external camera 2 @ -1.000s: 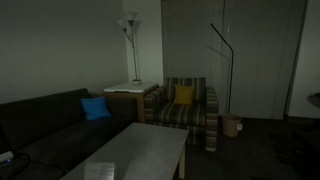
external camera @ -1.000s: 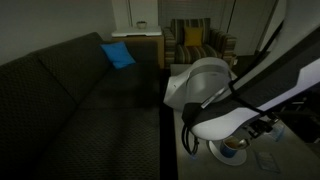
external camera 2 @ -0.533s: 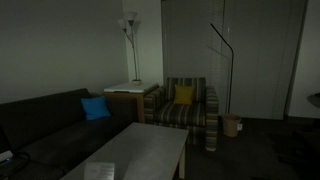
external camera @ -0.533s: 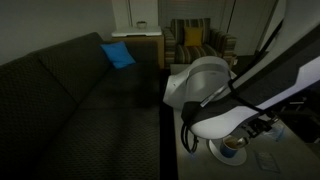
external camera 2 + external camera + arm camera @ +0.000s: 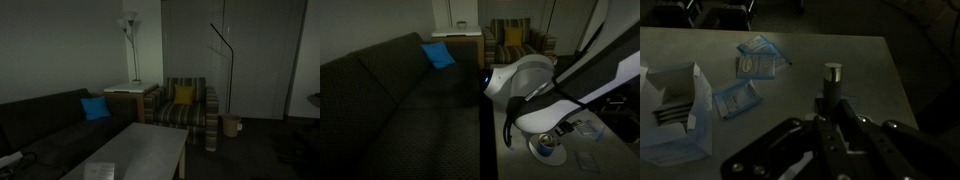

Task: Use the spoon to stir in the cup

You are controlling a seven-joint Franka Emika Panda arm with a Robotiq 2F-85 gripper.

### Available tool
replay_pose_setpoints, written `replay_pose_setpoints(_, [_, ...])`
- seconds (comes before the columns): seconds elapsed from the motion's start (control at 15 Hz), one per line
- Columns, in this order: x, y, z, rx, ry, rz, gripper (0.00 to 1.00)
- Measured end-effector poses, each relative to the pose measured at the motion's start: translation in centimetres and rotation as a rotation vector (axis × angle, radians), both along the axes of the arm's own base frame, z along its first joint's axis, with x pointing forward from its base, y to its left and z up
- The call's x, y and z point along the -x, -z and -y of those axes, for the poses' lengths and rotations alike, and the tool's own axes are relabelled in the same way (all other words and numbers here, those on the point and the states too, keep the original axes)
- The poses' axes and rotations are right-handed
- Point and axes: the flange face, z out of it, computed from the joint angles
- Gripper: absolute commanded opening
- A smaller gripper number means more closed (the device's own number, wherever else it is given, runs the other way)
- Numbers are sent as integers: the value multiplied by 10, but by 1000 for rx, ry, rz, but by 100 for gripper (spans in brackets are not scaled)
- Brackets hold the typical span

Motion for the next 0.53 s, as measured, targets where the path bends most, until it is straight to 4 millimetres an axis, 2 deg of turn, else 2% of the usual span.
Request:
replay_pose_setpoints(0.07, [-1,0,0,-4,0,1,16])
replay_pose_setpoints(0.13, [-1,0,0,-5,-1,2,4])
replay_pose_setpoints(0.53, [5,-3,-5,29,-3,-7,4])
